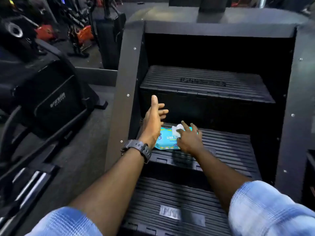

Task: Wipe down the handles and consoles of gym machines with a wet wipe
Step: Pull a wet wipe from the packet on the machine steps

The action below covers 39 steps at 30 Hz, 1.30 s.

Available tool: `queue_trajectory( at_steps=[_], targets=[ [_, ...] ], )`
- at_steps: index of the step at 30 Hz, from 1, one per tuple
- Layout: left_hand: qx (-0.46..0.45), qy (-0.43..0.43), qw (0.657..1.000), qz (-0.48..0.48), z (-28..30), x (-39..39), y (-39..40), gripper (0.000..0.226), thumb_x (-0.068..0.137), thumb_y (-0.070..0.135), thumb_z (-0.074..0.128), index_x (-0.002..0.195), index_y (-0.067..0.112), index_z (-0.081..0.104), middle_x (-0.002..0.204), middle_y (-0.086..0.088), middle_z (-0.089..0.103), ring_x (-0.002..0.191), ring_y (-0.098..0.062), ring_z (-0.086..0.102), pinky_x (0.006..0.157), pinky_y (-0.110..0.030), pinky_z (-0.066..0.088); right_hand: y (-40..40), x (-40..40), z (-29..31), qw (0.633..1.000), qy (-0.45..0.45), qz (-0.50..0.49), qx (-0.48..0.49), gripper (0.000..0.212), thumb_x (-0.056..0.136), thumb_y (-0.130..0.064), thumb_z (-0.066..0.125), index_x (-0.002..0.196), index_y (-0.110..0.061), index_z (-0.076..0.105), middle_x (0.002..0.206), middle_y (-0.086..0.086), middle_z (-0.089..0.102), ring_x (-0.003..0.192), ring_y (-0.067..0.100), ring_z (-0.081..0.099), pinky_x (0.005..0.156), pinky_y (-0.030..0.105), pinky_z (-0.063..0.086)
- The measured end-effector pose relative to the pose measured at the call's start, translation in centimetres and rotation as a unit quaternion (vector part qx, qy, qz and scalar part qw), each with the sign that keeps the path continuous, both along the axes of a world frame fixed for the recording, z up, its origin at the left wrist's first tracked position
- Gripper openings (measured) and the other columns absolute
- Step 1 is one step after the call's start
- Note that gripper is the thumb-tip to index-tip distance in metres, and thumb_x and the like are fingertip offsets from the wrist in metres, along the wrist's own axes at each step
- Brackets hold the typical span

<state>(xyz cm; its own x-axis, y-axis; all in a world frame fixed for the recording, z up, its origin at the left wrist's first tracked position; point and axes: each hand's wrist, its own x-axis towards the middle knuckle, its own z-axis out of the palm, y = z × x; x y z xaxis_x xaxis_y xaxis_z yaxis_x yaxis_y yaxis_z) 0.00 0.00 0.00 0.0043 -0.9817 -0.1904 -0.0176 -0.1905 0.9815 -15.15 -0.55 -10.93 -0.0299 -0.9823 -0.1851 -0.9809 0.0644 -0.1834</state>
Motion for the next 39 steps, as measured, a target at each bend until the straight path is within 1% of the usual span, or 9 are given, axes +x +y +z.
queue_trajectory(
  at_steps=[4,7,12,16,19,23,27,32,39],
  targets=[
    [0.0,0.007,1.0,0.007,0.0,-0.1,-0.3,0.071,0.099,0.069,0.018,0.129,0.02,0.06,0.116,-0.001,0.071,0.11,-0.018,0.065,0.092,-0.035,0.049,-0.5,-0.9,0.4,0.993,0.055,0.05,-0.087,0.035,0.09,-0.035,0.055,0.122,-0.023,0.062,0.13,-0.005,0.058,0.123,0.025,0.043,0.098,0.042,0.031],
    [0.0,0.008,1.0,0.006,0.5,-0.3,-0.4,0.069,0.1,0.068,0.018,0.126,0.02,0.061,0.115,-0.003,0.071,0.111,-0.019,0.064,0.088,-0.035,0.047,-1.3,-1.9,1.5,0.986,0.037,0.05,-0.157,0.018,0.088,-0.022,0.061,0.101,-0.025,0.073,0.106,-0.006,0.071,0.103,0.024,0.057,0.086,0.035,0.041],
    [-0.026,0.008,0.999,0.021,2.8,-0.1,0.3,0.068,0.099,0.07,0.02,0.121,0.021,0.063,0.113,-0.003,0.073,0.108,-0.019,0.066,0.091,-0.038,0.049,-1.6,-2.1,7.3,0.951,-0.185,-0.002,-0.248,0.01,0.084,-0.018,0.067,0.092,-0.024,0.07,0.087,-0.006,0.072,0.082,0.02,0.063,0.068,0.03,0.047],
    [-0.059,0.011,0.997,0.04,6.4,0.7,1.7,0.07,0.088,0.077,0.025,0.11,0.025,0.066,0.107,-0.003,0.074,0.103,-0.018,0.067,0.092,-0.038,0.05,-0.6,-0.7,14.6,0.899,-0.339,0.01,-0.277,0.014,0.088,-0.013,0.063,0.097,-0.023,0.062,0.082,-0.013,0.062,0.073,0.002,0.056,0.069,0.021,0.042],
    [-0.096,0.004,0.994,0.051,9.3,1.8,3.4,0.066,0.088,0.075,0.028,0.105,0.023,0.066,0.103,-0.002,0.073,0.099,-0.017,0.067,0.095,-0.041,0.048,1.3,1.1,19.9,0.873,-0.379,0.047,-0.302,0.014,0.089,-0.008,0.063,0.099,-0.017,0.06,0.082,-0.011,0.06,0.067,-0.008,0.052,0.063,0.008,0.039],
    [-0.142,-0.008,0.986,0.088,13.9,4.4,6.6,0.07,0.074,0.082,0.027,0.092,0.027,0.065,0.099,0.002,0.072,0.103,-0.023,0.066,0.103,-0.047,0.046,4.7,4.2,26.8,0.855,-0.362,0.081,-0.363,0.009,0.092,-0.013,0.062,0.098,-0.019,0.061,0.088,-0.001,0.064,0.073,0.009,0.057,0.067,0.024,0.047],
    [-0.242,-0.014,0.966,0.095,19.8,8.3,12.6,0.065,0.087,0.071,0.024,0.105,0.024,0.065,0.12,-0.002,0.069,0.116,-0.022,0.062,0.108,-0.046,0.043,9.7,7.6,35.1,0.828,-0.318,0.093,-0.452,0.01,0.091,-0.018,0.064,0.1,-0.02,0.058,0.092,-0.011,0.061,0.083,0.007,0.057,0.075,0.029,0.049],
    [-0.357,0.013,0.93,0.087,28.6,18.3,21.5,0.062,0.082,0.076,0.029,0.093,0.028,0.065,0.106,-0.003,0.071,0.106,-0.026,0.065,0.102,-0.053,0.048,18.0,17.0,44.1,0.766,-0.353,0.122,-0.524,0.015,0.086,-0.026,0.071,0.095,-0.027,0.059,0.089,-0.01,0.065,0.082,0.003,0.059,0.077,0.026,0.048],
    [-0.374,-0.039,0.903,0.209,34.5,39.5,29.0,0.061,0.082,0.072,0.03,0.094,0.025,0.066,0.105,-0.003,0.072,0.103,-0.021,0.066,0.103,-0.049,0.048,22.4,36.5,49.4,0.764,-0.375,0.229,-0.472,0.022,0.084,-0.026,0.076,0.098,-0.027,0.059,0.088,-0.01,0.064,0.075,-0.002,0.055,0.066,0.012,0.041]
  ],
)
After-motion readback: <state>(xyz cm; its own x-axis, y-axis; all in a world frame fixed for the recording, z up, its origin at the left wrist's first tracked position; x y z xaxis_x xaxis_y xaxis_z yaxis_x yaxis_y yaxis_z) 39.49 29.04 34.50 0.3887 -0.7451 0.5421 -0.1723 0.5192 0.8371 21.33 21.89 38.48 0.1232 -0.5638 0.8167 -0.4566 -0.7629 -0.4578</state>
